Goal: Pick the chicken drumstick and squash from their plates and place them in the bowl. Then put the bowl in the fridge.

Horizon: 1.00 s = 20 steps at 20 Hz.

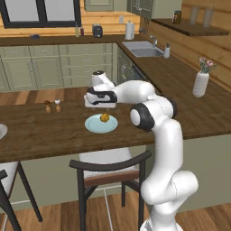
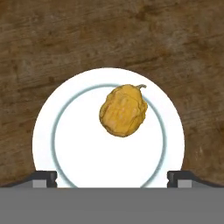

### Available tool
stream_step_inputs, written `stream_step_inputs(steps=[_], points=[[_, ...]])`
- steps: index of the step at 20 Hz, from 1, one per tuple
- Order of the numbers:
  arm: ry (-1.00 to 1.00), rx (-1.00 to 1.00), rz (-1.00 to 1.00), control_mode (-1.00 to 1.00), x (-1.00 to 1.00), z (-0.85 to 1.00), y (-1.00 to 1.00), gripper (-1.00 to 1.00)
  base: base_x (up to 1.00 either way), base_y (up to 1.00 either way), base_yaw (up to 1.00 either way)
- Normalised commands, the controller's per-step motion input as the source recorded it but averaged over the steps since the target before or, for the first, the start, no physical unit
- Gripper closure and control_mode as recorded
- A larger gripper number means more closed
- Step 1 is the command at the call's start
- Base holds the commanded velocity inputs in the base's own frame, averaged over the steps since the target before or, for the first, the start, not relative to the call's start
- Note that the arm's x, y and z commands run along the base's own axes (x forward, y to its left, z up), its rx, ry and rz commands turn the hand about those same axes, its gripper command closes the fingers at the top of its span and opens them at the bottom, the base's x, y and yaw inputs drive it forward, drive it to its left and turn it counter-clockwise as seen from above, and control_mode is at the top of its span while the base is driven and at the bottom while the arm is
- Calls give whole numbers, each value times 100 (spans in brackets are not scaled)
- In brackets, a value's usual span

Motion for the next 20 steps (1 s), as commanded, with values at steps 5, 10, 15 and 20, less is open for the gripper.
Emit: stream_step_inputs(steps=[5,10,15,20], points=[[-2,0,0,-100,18,-38,0,-100,0,0,0],[0,3,-1,-100,-3,0,-52,-100,0,0,0],[1,0,0,-100,-1,-31,-12,-100,0,0,0],[0,0,0,-100,0,-35,0,-100,0,0,0]])
